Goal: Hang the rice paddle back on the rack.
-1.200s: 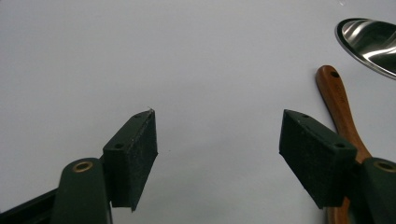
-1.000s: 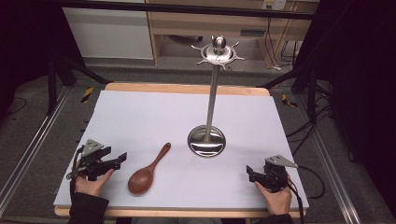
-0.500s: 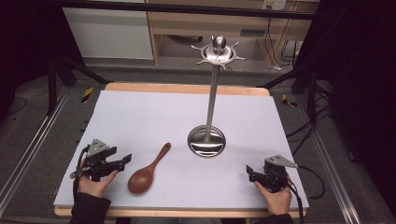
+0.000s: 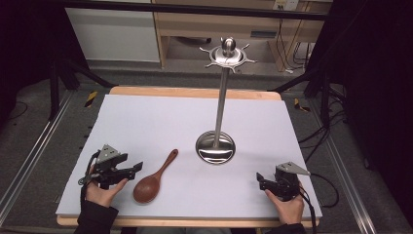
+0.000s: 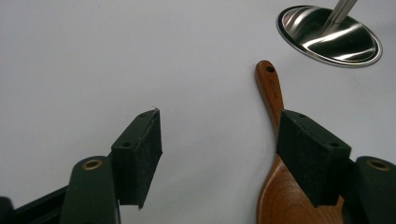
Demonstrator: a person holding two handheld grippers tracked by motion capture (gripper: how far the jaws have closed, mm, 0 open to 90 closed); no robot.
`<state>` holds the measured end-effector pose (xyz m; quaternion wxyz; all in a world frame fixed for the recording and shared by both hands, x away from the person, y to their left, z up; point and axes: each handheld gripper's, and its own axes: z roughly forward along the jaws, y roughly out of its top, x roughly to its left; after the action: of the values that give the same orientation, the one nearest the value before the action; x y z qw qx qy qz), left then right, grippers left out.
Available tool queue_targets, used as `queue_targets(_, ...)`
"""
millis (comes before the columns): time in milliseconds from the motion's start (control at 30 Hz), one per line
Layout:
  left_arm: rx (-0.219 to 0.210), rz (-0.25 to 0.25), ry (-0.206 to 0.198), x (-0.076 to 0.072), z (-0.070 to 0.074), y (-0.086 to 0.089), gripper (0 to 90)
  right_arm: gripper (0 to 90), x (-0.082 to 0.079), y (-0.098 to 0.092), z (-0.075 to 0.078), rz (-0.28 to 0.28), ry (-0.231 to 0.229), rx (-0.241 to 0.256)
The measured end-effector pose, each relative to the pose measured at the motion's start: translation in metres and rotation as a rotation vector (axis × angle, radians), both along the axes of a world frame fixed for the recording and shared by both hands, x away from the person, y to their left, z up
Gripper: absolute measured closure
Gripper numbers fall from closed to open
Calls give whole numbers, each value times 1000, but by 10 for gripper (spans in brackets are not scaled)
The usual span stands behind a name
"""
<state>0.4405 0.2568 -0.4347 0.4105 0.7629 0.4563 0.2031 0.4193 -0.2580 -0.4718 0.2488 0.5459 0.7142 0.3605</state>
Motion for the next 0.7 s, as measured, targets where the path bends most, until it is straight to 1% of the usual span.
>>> queue_targets(233,11,-13,7,1,2,-7,304,252,-1,1,1,9,-1,4)
queue_targets(333,23,-23,11,2,4,-12,302,258,-1,1,1,14,-7,-10)
queue_targets(500,39,-43,19,4,5,-20,300,265,-1,3,0,11,0,-10)
queue_targets(533,45,-47,21,5,5,-21,300,267,-2,3,0,12,-4,-10)
queue_targets(633,45,-57,24,6,6,-24,300,270,-2,2,1,13,-6,-6)
queue_targets(700,54,-63,26,7,7,-26,299,272,-2,2,1,14,-3,1)
